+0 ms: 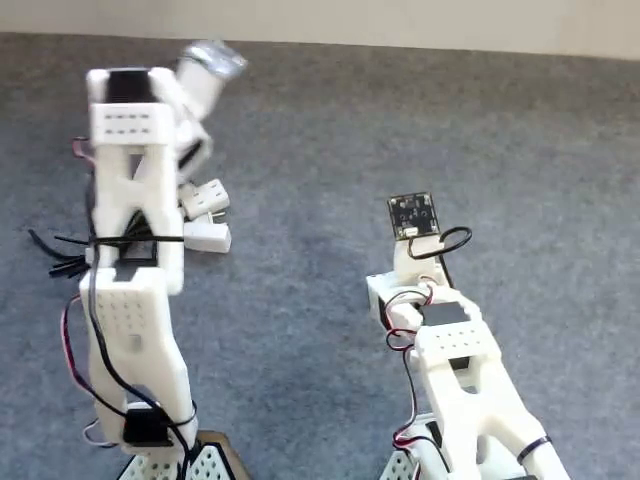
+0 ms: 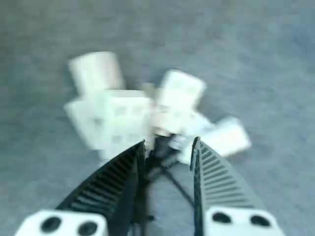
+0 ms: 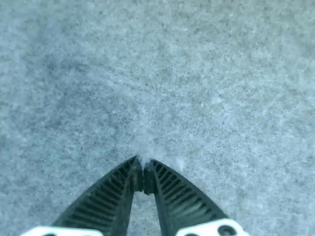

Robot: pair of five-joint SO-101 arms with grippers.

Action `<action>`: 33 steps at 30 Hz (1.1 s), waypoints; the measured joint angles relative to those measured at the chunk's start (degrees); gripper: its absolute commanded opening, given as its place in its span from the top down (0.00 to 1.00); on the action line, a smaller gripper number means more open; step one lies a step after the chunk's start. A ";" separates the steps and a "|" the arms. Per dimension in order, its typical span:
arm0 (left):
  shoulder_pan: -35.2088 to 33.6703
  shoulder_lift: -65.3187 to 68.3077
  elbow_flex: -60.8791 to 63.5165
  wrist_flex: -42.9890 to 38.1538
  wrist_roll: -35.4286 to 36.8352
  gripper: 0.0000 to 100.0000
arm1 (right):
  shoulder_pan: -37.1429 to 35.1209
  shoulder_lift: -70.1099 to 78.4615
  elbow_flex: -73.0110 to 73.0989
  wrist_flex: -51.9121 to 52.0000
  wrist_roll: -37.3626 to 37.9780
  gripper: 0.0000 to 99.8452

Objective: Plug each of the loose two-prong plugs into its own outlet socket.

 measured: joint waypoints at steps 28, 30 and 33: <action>-6.59 -6.42 14.33 -19.16 -0.97 0.68 | 0.00 0.00 0.00 0.00 0.00 0.99; -7.12 -5.89 14.24 -19.16 -4.13 0.69 | 0.00 0.00 0.00 0.00 0.00 0.99; -8.00 -2.90 13.98 -19.16 -5.98 0.68 | 0.00 0.00 0.00 0.00 0.00 0.99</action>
